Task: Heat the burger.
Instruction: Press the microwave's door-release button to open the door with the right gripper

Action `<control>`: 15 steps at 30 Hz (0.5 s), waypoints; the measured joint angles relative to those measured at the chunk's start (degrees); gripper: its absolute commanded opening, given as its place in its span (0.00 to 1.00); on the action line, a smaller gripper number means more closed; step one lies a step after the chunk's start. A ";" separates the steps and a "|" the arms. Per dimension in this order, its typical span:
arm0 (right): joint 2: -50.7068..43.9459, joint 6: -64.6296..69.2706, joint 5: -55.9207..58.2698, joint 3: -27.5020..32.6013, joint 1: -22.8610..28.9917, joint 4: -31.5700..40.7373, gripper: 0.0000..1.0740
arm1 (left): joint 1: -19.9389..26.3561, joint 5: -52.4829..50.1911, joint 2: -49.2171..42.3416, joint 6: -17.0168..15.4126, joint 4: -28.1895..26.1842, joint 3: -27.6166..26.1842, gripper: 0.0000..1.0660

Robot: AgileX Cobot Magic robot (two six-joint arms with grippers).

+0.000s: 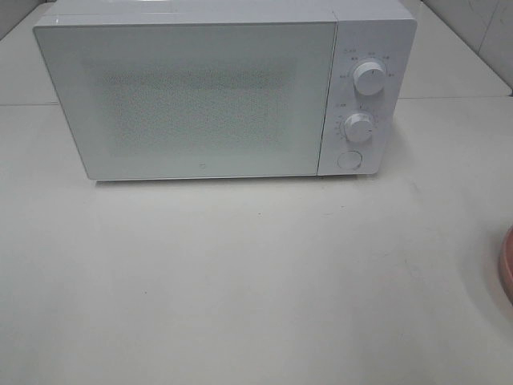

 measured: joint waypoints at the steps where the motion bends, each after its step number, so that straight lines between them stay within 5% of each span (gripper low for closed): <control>1: 0.74 0.00 -0.92 0.00 0.00 0.00 0.65 | 0.00 0.00 0.00 0.00 0.00 0.00 0.95; 10: 7.91 0.00 -9.80 0.00 0.00 0.00 0.76 | 0.00 0.00 0.00 0.00 0.00 0.00 0.95; 15: 12.66 0.00 -14.15 0.00 0.00 0.00 0.74 | 0.00 0.00 0.00 0.00 0.00 0.00 0.95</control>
